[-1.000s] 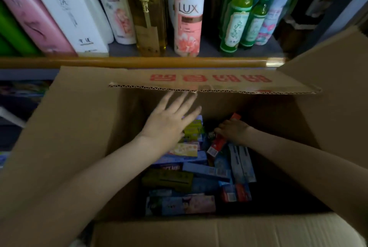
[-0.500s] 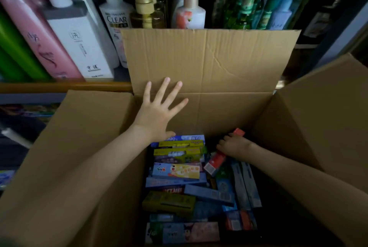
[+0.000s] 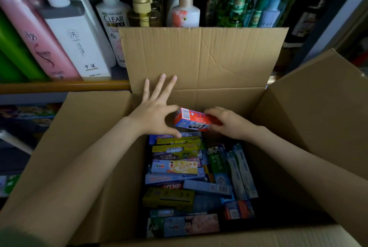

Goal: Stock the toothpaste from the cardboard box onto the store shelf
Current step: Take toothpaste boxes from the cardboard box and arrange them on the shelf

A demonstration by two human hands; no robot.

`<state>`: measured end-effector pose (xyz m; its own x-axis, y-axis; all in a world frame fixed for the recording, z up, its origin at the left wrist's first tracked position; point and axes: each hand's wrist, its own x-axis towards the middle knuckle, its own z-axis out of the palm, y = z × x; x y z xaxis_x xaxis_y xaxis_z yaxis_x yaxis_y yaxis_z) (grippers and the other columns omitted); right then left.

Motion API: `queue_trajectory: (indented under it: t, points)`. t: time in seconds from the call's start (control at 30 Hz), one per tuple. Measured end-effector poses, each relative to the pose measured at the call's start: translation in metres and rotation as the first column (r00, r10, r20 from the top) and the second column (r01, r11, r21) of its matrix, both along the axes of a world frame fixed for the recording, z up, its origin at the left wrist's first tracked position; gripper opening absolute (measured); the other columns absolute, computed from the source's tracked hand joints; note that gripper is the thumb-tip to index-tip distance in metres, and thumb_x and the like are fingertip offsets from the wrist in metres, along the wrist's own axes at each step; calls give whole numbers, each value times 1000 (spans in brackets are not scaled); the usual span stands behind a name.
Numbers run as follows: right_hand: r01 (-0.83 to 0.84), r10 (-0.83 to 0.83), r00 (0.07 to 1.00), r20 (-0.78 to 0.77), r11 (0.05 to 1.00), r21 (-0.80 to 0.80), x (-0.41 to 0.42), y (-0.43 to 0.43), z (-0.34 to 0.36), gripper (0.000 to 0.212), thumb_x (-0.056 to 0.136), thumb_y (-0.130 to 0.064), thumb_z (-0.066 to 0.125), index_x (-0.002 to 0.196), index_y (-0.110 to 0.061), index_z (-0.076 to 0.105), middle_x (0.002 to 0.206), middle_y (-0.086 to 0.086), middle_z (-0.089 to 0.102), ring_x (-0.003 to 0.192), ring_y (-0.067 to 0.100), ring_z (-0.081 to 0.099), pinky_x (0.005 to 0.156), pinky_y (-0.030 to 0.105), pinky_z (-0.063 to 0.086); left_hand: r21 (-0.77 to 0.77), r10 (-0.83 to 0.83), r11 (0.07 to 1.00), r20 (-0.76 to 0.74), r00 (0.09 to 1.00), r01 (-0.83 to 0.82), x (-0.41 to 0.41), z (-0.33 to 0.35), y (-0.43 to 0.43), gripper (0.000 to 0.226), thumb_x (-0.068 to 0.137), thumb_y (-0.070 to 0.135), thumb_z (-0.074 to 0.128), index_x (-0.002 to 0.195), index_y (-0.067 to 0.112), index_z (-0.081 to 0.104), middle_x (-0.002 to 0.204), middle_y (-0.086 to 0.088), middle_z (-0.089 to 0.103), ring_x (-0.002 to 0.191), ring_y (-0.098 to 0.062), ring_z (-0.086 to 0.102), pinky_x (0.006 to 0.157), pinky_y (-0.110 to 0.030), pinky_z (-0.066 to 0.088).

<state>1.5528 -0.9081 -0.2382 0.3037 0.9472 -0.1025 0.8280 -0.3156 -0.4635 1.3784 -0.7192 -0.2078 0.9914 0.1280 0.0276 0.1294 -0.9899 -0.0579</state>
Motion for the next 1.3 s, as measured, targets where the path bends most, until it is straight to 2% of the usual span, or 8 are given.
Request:
queue_trajectory:
  t: [0.33, 0.4, 0.47, 0.57, 0.8, 1.07, 1.2, 1.3]
  points:
    - [99, -62, 946, -318, 990, 103, -21, -9, 17, 39, 86, -20, 70, 122, -20, 54, 119, 3, 62, 107, 16, 60, 93, 32, 50, -514, 35, 856, 164, 986, 55, -6, 18, -11, 58, 71, 74, 47, 105, 30, 66, 157, 20, 1, 146, -20, -20, 113, -47, -22]
    - [146, -75, 889, -451, 981, 125, -28, -11, 26, 36, 84, -16, 72, 116, -18, 57, 111, 8, 65, 103, 21, 62, 91, 32, 52, -743, 139, 669, 163, 977, 28, -14, 28, -16, 50, 74, 63, 57, 112, 31, 64, 150, 20, 33, 146, -9, 13, 119, -40, 3]
    - [161, -67, 848, -525, 978, 134, -37, -15, 35, 35, 83, -14, 72, 116, -16, 58, 111, 12, 65, 104, 22, 62, 91, 33, 50, -927, 295, 373, 151, 943, 32, -23, 36, -23, 25, 82, 44, 68, 105, 33, 63, 113, 20, 67, 116, 2, 56, 100, -32, 43]
    - [180, -31, 785, -619, 967, 180, -57, -19, 53, 36, 83, -13, 70, 114, -24, 57, 115, 16, 62, 102, 15, 60, 90, 28, 50, -983, 458, 179, 117, 881, 38, -33, 44, -35, 7, 91, 25, 65, 93, 26, 59, 84, 13, 70, 86, -3, 67, 78, -37, 56]
    - [271, 126, 725, -678, 851, 449, -129, -18, 129, 47, 90, -20, 58, 134, -16, 45, 107, 7, 63, 93, 10, 61, 78, 22, 49, -952, 521, 280, 257, 814, 121, -81, 85, -68, 21, 82, 30, 75, 89, 15, 62, 86, 8, 71, 80, -5, 65, 79, -27, 49]
    - [125, 227, 745, -627, 876, 465, -206, -11, 161, 16, 98, -15, 51, 106, -20, 63, 102, 12, 68, 88, 19, 68, 72, 37, 60, -923, 629, 383, 277, 726, 20, -176, 118, -114, 13, 95, 26, 57, 100, 20, 68, 91, 13, 69, 78, 7, 63, 75, -15, 46]
    - [260, 160, 700, -696, 851, 457, -244, 2, 160, 20, 100, -19, 48, 91, -24, 65, 99, 17, 69, 86, 28, 69, 72, 40, 60, -926, 775, 305, 105, 623, -223, -246, 116, -105, 21, 94, 50, 50, 99, 34, 63, 95, 18, 66, 92, -2, 64, 78, -19, 48]
    - [399, 101, 580, -808, 830, 390, -265, 21, 158, 22, 102, -21, 45, 89, -18, 63, 101, 20, 68, 89, 32, 68, 68, 38, 61, -949, 905, 97, -40, 422, -300, -305, 104, -89, 37, 89, 64, 48, 99, 32, 63, 101, 7, 69, 91, -12, 66, 83, -30, 53]
